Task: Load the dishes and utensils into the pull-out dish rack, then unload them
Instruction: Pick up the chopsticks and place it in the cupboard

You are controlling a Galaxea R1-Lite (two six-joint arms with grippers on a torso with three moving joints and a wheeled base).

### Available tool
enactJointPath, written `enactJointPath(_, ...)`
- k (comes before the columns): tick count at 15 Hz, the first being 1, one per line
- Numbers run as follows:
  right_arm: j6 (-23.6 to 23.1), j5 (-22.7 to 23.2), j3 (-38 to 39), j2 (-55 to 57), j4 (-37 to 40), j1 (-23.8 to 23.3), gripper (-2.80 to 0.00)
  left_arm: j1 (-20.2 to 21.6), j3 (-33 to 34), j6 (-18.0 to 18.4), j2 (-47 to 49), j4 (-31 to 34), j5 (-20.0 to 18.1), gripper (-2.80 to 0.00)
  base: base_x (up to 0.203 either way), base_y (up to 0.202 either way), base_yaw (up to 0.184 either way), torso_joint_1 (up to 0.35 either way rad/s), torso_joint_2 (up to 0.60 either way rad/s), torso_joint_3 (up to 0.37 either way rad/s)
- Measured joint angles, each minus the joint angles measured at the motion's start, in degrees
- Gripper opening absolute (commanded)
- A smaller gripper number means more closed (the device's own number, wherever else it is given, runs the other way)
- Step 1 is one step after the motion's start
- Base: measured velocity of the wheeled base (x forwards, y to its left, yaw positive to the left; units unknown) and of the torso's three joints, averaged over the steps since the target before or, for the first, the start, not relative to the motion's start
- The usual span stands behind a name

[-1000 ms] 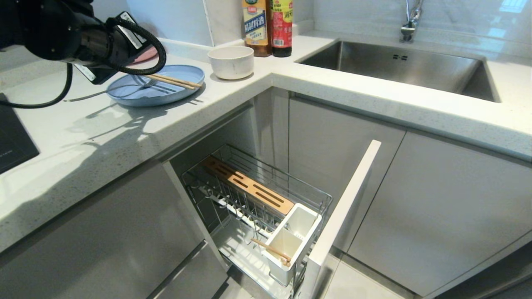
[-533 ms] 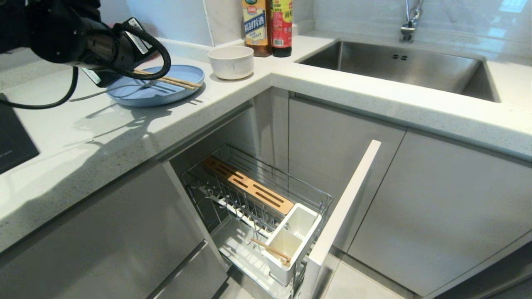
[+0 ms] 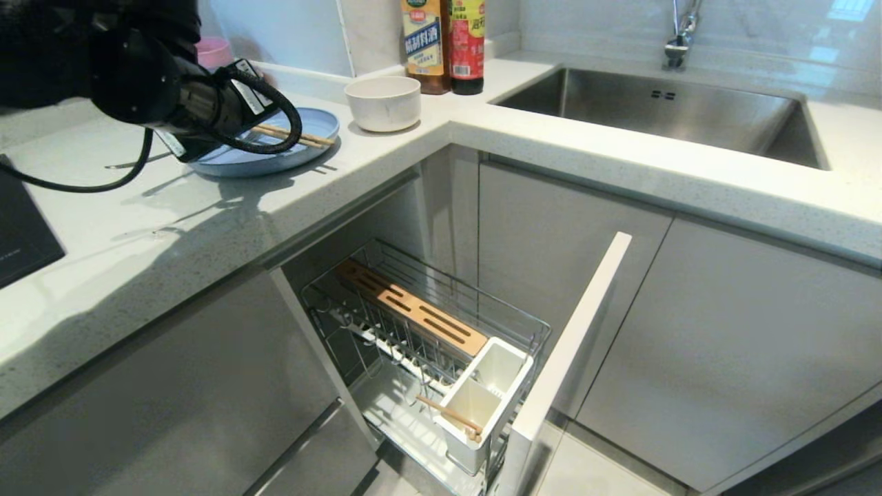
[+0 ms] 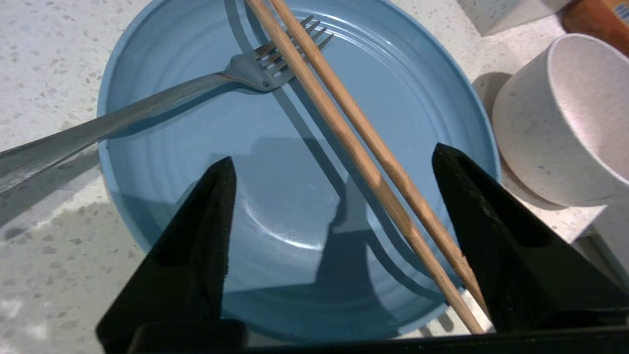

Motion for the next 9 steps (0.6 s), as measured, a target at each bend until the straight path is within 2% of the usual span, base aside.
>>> enactJointPath(9,0.0,0.0,0.0,0.0,0.0,0.0,-2.80,0.3,-0.1,0.8,2.9,-0.4,1.3,0.00,0.000,0.000,0.000,0.000,0.00,0.000)
